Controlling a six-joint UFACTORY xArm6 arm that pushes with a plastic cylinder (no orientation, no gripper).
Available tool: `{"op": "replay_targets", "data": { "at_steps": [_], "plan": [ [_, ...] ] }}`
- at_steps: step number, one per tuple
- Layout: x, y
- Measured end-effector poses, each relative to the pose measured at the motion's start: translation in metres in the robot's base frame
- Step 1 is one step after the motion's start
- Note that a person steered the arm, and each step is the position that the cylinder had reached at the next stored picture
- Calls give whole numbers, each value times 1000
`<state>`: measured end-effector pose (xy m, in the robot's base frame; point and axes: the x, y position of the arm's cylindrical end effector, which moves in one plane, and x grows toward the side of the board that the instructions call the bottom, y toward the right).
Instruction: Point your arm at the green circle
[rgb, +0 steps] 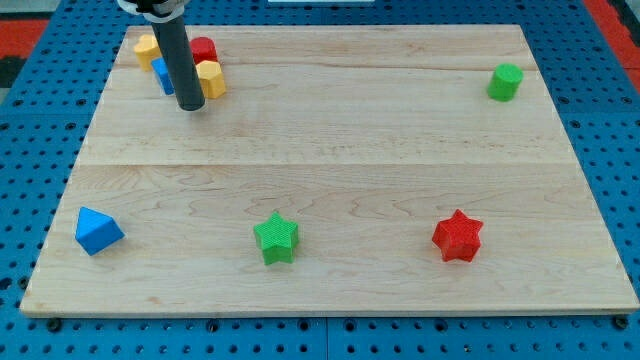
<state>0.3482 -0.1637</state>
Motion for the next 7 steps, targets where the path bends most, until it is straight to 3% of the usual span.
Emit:
{"op": "replay_targets", "data": {
  "at_steps": [5,6,7],
  "plan": [
    [19,0],
    [31,17],
    [45,83]
  ]
}}
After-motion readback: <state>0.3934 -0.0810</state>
